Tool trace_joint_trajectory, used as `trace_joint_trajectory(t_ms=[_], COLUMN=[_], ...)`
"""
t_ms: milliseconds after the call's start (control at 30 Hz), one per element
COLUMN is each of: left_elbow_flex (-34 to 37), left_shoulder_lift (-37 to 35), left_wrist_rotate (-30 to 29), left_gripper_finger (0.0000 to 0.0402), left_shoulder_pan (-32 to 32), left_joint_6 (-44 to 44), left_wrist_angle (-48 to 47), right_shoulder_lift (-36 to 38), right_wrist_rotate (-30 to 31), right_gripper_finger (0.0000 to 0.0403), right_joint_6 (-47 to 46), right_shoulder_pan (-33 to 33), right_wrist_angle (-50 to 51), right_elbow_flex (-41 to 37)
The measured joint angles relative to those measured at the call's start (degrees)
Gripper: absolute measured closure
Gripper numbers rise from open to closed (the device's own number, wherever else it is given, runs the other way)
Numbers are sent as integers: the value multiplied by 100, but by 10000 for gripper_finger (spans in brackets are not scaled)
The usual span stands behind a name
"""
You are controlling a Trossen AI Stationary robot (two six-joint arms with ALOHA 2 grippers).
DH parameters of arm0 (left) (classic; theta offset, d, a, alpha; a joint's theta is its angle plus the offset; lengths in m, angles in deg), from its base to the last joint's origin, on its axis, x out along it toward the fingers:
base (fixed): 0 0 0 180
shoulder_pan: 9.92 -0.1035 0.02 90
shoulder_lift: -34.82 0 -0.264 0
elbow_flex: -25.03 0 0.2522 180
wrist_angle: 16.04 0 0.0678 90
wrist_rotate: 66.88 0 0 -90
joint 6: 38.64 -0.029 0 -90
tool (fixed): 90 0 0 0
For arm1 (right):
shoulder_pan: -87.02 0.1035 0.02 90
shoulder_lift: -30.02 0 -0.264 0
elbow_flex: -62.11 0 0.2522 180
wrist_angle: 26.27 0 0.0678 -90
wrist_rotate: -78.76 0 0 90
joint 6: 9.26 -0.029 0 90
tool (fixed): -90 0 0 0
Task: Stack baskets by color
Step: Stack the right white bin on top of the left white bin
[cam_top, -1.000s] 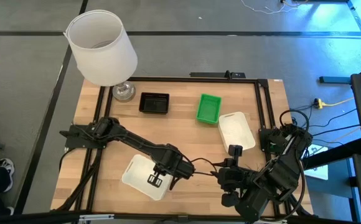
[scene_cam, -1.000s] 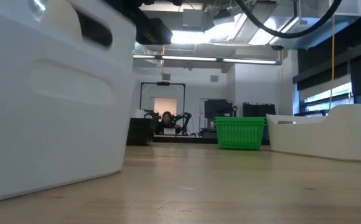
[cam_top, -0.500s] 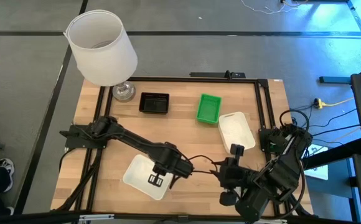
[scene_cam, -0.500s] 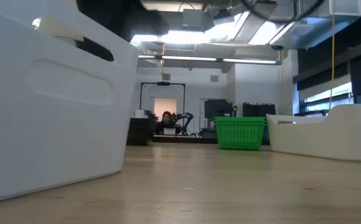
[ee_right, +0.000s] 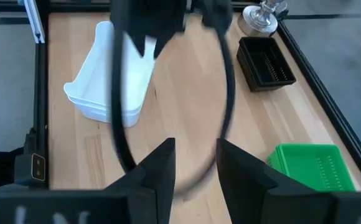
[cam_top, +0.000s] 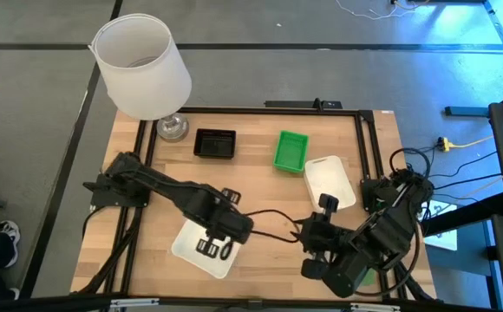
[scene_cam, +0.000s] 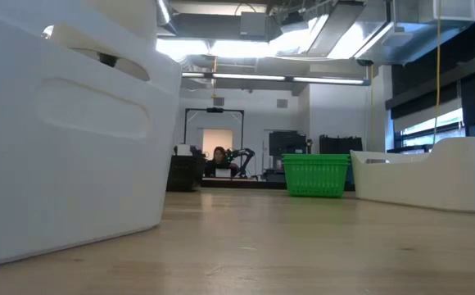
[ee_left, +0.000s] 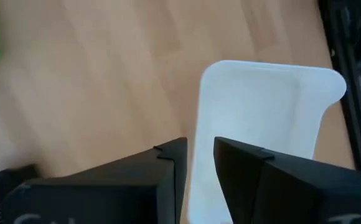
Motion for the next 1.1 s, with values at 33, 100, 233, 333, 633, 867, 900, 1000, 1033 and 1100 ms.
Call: trace_joint_trajectory(t_ms=[33,100,233,333,633,867,900,1000,1033,1100], left_elbow_flex=[-1,-7,-9,-7,-7,-7,-9,-3,-2,-4], left_shoulder_lift=[-109,-305,-742,-1068,-1908,-2249,-2257,-2220,-2221,-2238], left_wrist_rotate=[-131,-513,-1416,-1671,-1701,-2045,-2049,-2064,-2082,-2084], left_gripper_finger=[330,328,327,327,327,327,327,327,327,327], left_shoulder_pan=[34,106,258,394,904,1489,1563,1753,1826,1969], left_joint_6=[27,60,462,704,1288,1587,1615,1657,1662,1682], left_wrist_angle=[-39,-128,-410,-491,-451,-436,-436,-436,-436,-436], right_shoulder_lift=[42,93,192,226,221,219,219,219,219,219], right_wrist_rotate=[20,52,118,125,272,-834,-983,-1423,-1602,-1952], right_gripper_finger=[286,286,286,286,286,286,286,286,286,286], right_joint_6=[20,27,34,31,-377,-79,-33,1,19,31], right_shoulder_pan=[1,1,-1,-90,-1111,-2196,-2326,-2641,-2729,-2879], right_wrist_angle=[2,0,2,2,2,3,2,2,2,2], right_elbow_flex=[0,2,1,1,0,2,2,2,2,0])
